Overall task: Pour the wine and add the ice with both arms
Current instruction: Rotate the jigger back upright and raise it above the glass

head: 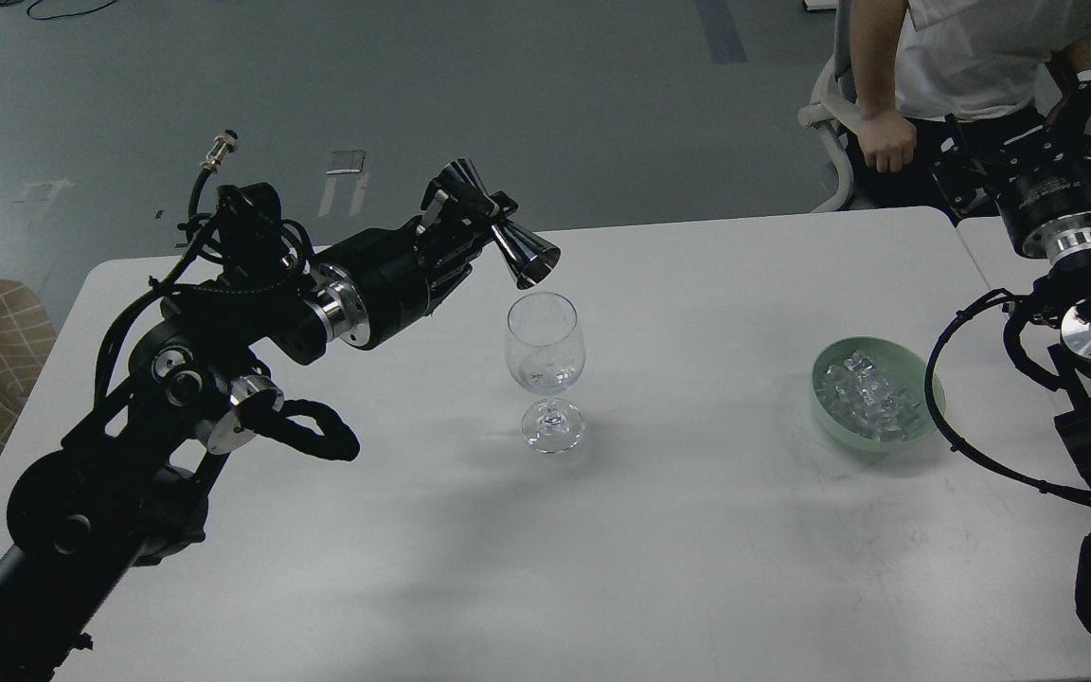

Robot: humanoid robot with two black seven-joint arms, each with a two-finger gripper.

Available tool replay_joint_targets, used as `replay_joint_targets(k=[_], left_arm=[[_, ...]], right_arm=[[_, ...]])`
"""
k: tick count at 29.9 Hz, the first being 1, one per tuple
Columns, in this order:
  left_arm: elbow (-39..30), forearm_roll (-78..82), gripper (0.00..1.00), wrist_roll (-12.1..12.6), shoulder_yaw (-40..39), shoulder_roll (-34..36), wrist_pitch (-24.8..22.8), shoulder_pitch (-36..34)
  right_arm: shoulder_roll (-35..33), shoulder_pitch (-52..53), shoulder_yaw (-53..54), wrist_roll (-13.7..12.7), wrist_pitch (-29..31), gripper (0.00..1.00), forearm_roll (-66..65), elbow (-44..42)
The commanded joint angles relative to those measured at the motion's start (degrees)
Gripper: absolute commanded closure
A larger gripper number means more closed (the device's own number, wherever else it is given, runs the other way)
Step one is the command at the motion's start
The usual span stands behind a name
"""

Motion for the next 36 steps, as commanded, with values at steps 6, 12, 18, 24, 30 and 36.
replay_joint_targets(k=[6,12,18,24,30,36], left_arm=[[-0.1,3.8,0.94,-3.6,0.0,3.0,-0.6,-0.2],[-0.8,4.6,0.95,-4.0,0.0,3.5,-0.9,-0.5],[-3.1,4.6,0.95,-3.8,1.0,3.3,-1.0,-0.6],[-3.2,4.6,0.95,-3.7,1.2,3.3,-1.0,-0.8],[-3.2,8.6,0.95,-3.4,1.3,3.2,-1.0,-0.9],[-3.2,10.1,0.95,-3.3,1.3,3.4,-2.0,-0.7]], right_arm=[[0.1,-0.1,0.0,-0.1,0.0,0.0,0.0,0.0],[0.0,-0.1,0.0,-0.1,0.0,0.0,0.0,0.0],[0.1,0.0,0.0,-0.1,0.0,0.0,0.0,0.0],[-0.1,-0.3,0.0,0.0,0.1,0.0,0.0,0.0],[-0.3,-0.9,0.0,0.0,0.2,0.0,0.0,0.0],[-0.4,-0.9,0.1,-0.1,0.2,0.0,0.0,0.0]])
